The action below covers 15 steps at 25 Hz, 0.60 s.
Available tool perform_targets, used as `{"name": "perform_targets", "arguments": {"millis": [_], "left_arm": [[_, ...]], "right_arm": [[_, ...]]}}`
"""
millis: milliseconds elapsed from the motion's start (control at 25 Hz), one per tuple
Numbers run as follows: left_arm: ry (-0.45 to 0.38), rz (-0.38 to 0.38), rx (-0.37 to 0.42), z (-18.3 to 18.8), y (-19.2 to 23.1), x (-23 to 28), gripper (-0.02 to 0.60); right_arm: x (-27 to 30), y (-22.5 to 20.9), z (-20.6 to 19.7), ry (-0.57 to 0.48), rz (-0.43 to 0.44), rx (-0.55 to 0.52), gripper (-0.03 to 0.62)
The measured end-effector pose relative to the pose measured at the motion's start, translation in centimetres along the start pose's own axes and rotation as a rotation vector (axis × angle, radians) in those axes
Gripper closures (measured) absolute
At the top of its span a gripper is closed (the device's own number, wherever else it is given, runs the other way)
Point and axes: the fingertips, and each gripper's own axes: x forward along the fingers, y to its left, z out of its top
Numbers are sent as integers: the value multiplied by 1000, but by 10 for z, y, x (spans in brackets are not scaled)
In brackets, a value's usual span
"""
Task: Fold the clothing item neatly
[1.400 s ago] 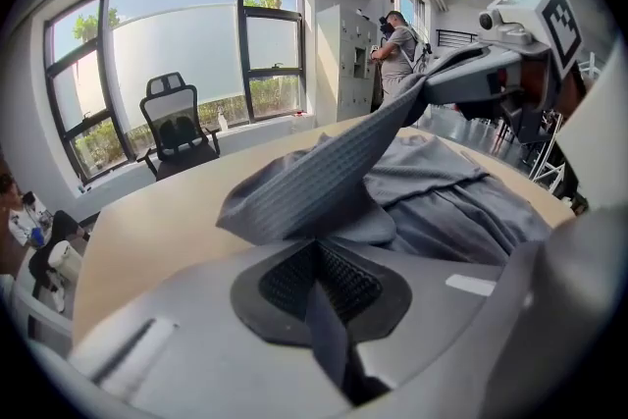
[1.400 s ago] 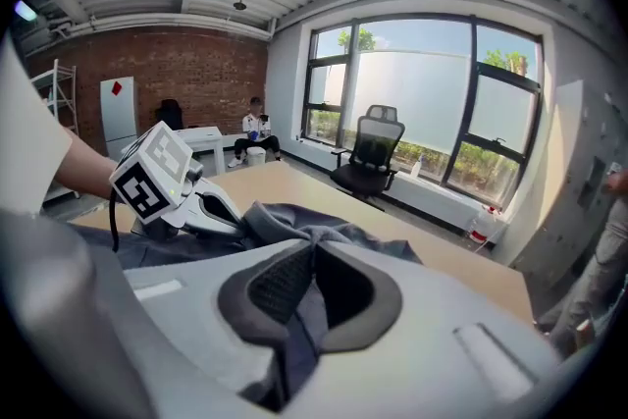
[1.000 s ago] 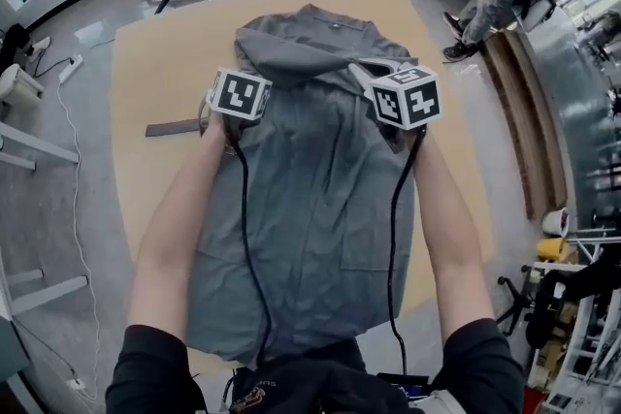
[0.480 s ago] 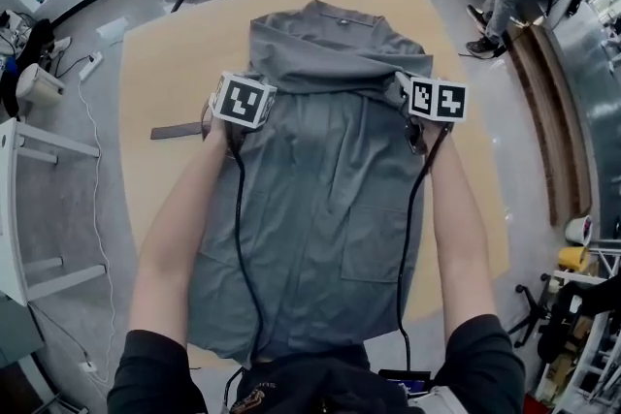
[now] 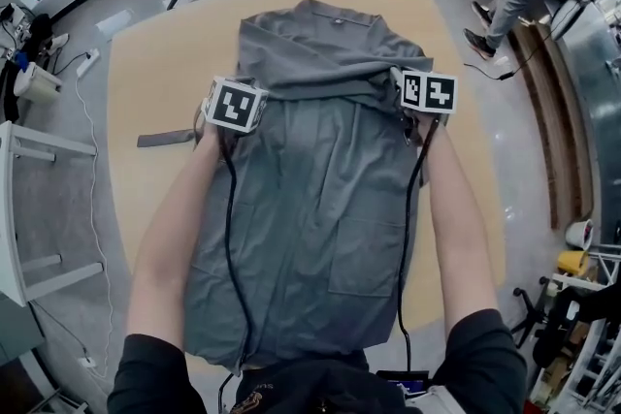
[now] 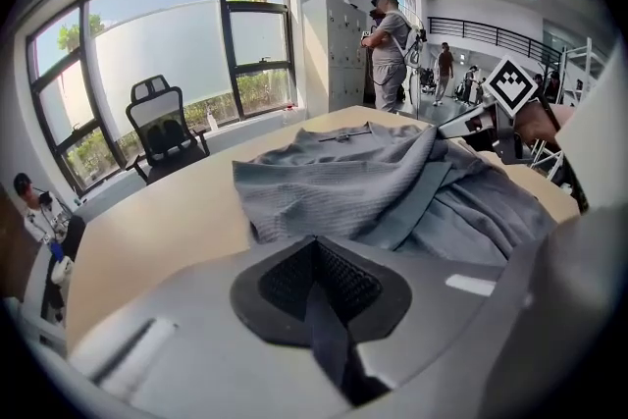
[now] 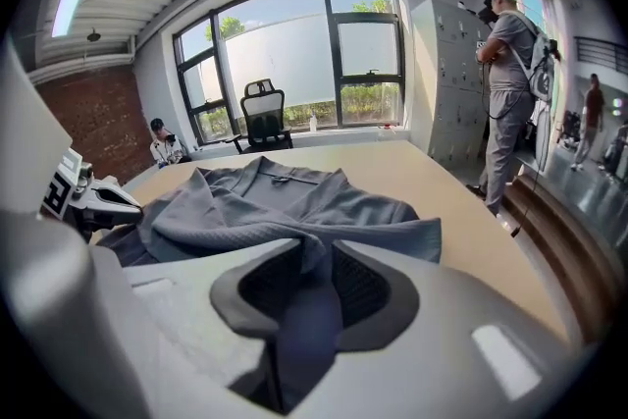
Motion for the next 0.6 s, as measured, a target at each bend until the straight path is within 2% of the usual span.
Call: {"name": "perform_targets", "arguments": {"millis": [80, 200, 280, 480, 600], "left_arm": [[3, 1, -2, 0, 1, 4, 574], [-4, 4, 1, 3, 2, 7, 574], [-8, 6, 9, 4, 0, 6, 574], [-8, -3, 8, 7, -8, 6, 574], [-15, -14, 9, 10, -14, 5, 574]], "right_arm": [[3, -9, 1, -1, -28, -10, 475], [-5, -20, 5, -24, -61, -2, 474], [-14, -18, 7, -38, -51, -8, 474], [-29, 30, -4, -5, 123, -116, 485], [-28, 53, -17, 35, 190, -160, 487]]}}
